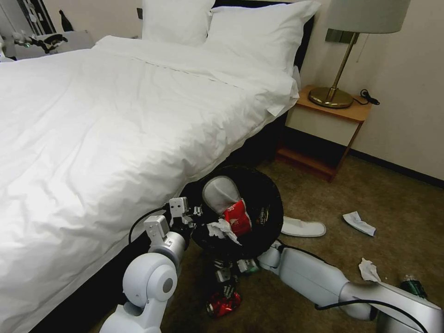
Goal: Pick up the trash bin, then pick up the garbage on the floor and place it into the trash bin.
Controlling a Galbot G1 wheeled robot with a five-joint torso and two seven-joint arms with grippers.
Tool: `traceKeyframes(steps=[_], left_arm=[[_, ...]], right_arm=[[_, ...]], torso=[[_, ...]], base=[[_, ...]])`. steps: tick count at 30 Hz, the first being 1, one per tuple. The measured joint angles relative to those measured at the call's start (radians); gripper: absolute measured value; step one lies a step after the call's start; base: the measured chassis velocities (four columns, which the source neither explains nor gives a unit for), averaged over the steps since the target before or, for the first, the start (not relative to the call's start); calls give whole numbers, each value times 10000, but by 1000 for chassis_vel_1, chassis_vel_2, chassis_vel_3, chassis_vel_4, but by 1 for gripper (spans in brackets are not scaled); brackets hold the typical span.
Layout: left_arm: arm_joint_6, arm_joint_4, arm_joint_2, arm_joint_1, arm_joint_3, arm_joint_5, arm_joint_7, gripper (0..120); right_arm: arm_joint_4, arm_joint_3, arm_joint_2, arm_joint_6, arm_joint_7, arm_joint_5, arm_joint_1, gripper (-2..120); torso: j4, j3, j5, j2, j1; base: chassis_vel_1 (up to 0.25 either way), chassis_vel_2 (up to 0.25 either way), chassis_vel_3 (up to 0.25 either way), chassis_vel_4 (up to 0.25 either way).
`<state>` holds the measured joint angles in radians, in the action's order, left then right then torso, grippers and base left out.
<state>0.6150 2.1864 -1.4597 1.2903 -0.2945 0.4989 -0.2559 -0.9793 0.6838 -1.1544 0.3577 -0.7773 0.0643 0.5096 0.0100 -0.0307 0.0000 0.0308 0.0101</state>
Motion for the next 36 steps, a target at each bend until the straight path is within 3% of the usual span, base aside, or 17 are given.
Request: traceKeyframes(steps=[13, 36], left_arm=[[-12, 43, 29, 59, -15, -39, 38, 0], [-63, 52, 32, 112, -17, -142, 169, 0]], right_arm=[[148, -342, 374, 3, -4, 127, 118, 100], [252, -498, 305, 64, -59, 150, 46, 100]], torso=[[-1, 0, 1, 0, 0], [-2, 0, 0, 0, 0]], base=[[0, 0, 0, 0], [0, 0, 0, 0]])
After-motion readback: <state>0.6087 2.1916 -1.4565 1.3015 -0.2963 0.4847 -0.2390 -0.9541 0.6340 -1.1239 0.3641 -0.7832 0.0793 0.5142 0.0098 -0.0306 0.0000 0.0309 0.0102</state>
